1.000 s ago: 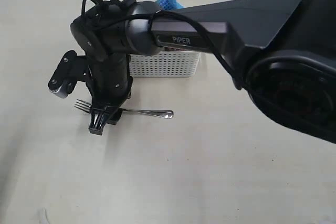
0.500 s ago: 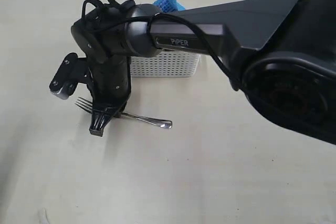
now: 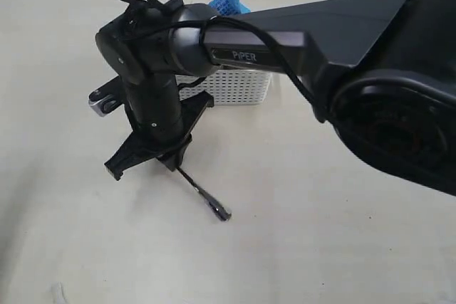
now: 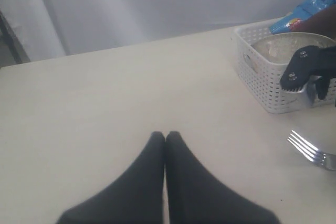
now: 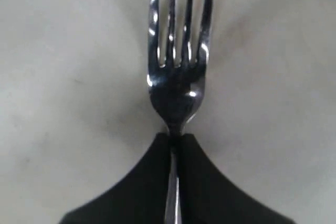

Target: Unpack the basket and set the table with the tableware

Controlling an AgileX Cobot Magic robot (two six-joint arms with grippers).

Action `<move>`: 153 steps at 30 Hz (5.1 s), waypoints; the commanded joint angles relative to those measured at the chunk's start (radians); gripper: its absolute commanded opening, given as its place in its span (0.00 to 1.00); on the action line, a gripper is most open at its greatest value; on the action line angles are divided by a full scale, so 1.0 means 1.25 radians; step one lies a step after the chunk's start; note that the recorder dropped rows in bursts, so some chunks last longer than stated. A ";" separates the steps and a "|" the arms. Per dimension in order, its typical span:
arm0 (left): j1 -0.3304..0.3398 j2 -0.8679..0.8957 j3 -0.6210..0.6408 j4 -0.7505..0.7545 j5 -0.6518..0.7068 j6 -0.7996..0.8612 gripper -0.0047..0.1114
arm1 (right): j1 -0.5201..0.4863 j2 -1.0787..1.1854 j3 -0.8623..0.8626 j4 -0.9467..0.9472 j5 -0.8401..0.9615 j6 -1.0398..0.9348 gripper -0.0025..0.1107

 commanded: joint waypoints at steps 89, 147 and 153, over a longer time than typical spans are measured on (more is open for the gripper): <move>-0.004 -0.003 0.001 0.003 -0.008 -0.001 0.04 | -0.056 -0.209 -0.001 -0.382 0.076 -0.056 0.46; -0.004 -0.003 0.001 0.003 -0.008 -0.001 0.04 | -0.063 -0.210 0.015 -0.484 0.076 0.013 0.02; -0.004 -0.003 0.001 0.003 -0.008 -0.001 0.04 | -0.063 -0.242 0.087 -0.478 0.076 -0.004 0.02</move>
